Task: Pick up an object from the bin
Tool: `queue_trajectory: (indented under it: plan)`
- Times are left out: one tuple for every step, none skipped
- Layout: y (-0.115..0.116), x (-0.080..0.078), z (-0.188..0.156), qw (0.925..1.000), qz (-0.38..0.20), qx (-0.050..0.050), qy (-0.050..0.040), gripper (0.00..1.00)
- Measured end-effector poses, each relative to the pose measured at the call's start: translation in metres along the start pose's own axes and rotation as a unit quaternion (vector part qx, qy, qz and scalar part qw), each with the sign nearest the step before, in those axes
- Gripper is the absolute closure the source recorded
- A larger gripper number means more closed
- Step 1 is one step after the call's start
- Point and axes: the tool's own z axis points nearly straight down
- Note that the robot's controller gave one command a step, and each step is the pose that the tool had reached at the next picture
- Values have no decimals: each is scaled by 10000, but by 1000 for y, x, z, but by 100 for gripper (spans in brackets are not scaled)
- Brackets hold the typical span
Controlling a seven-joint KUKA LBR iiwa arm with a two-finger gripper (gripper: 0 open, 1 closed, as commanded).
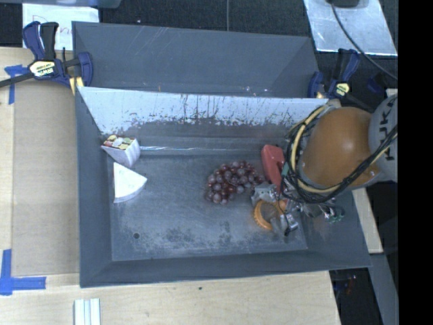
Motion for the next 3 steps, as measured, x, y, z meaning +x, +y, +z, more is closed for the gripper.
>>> queue_trajectory:
  plan:
    - [0, 0, -13, 10000, -1, 1, -7, 100]
    - [-1, 0, -32, 10000, 6, 8, -12, 100]
    - [-1, -1, -55, 10000, 12, 12, -19, 100]
